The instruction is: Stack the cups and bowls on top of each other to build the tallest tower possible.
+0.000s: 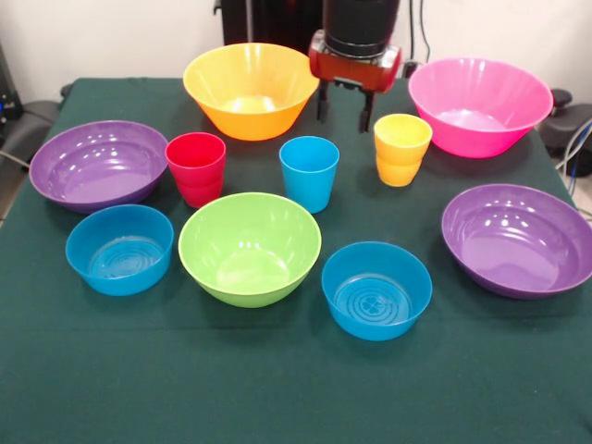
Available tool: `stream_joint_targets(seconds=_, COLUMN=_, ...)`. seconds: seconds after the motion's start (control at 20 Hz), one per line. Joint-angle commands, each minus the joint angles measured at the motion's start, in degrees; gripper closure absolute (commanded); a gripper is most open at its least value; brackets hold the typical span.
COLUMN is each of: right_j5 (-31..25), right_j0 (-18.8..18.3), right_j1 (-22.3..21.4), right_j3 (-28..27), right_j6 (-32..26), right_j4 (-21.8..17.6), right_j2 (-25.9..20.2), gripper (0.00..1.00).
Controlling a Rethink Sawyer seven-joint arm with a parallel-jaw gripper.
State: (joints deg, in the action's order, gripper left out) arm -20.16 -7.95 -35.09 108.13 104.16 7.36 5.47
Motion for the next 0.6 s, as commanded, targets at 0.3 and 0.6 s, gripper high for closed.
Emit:
stream_joint_targets(seconds=0.3, right_j5=-4.5, right_j0=-2.7, right_j1=1.6, right_j3=-2.7, right_j6=0.7, right_j4=-3.4, right_j2=-6.5, gripper=0.00)
stream_joint_targets(seconds=0.6, right_j5=-6.9, right_j0=-1.4, right_j1=1.5, right_j3=-4.0, right_j6=2.3, right_j4=-2.3, right_j2=-6.2, gripper=0.00)
